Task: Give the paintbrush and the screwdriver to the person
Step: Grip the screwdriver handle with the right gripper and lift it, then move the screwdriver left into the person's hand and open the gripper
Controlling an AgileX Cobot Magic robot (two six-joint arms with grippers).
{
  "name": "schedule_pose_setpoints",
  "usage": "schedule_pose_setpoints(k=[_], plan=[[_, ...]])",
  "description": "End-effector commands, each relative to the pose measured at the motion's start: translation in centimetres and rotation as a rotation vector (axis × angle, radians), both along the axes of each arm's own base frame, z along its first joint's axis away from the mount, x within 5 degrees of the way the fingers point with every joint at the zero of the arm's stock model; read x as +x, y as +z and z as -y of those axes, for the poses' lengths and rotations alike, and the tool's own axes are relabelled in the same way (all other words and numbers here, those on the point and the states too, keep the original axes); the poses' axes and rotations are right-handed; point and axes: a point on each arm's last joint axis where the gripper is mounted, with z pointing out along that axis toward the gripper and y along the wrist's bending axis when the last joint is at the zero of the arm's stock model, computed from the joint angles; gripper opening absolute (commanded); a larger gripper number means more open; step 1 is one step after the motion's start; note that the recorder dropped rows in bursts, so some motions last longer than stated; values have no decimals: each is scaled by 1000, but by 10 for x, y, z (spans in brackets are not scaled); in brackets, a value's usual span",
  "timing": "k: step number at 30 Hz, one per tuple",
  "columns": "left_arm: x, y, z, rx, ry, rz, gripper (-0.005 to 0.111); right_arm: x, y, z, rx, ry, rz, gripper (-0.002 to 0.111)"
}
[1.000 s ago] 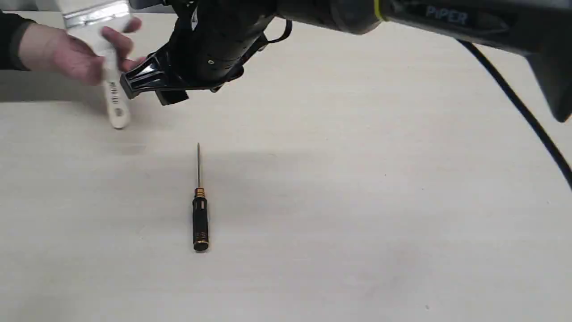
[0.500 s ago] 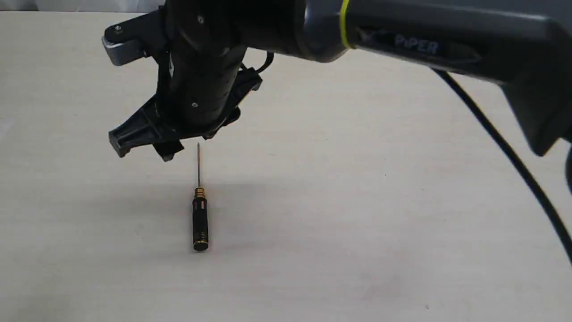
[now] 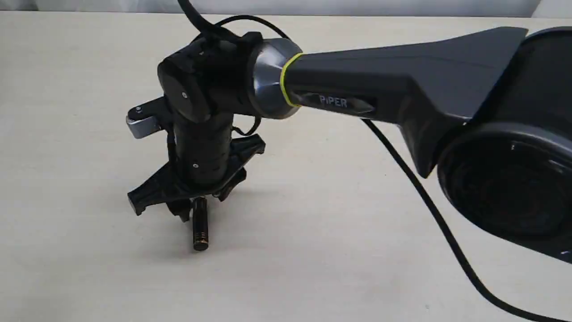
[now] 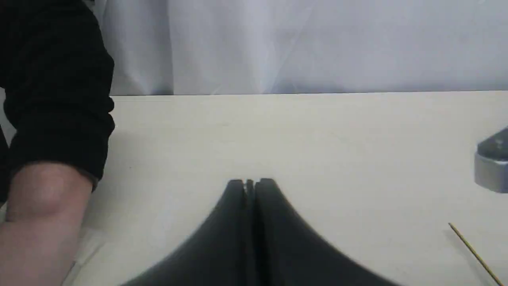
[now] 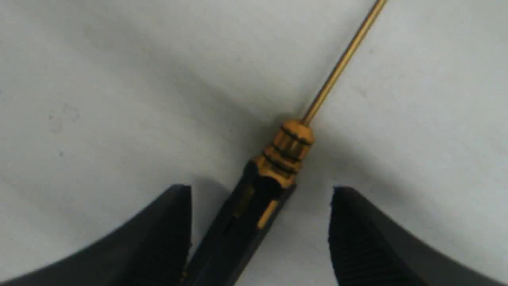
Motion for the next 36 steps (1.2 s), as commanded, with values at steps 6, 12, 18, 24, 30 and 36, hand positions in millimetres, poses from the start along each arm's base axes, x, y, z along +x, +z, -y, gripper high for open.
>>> schedule_pose_setpoints(k=[6,12,18,24,30,36], plan=[[0,0,1,-6,-9,4,0,0,-17,0,-27,-9,-31,43],[0,0,1,-6,-9,4,0,0,-33,1,-57,-7,-51,18],[0,0,1,-6,-9,4,0,0,-28,1,-51,15,-38,4],[0,0,1,-6,-9,4,0,-2,7,-1,11,60,8,4],[0,0,1,-6,-9,4,0,-27,68,-15,116,211,130,4],[0,0,1,-4,-9,6,0,-32,126,-21,292,258,358,4]])
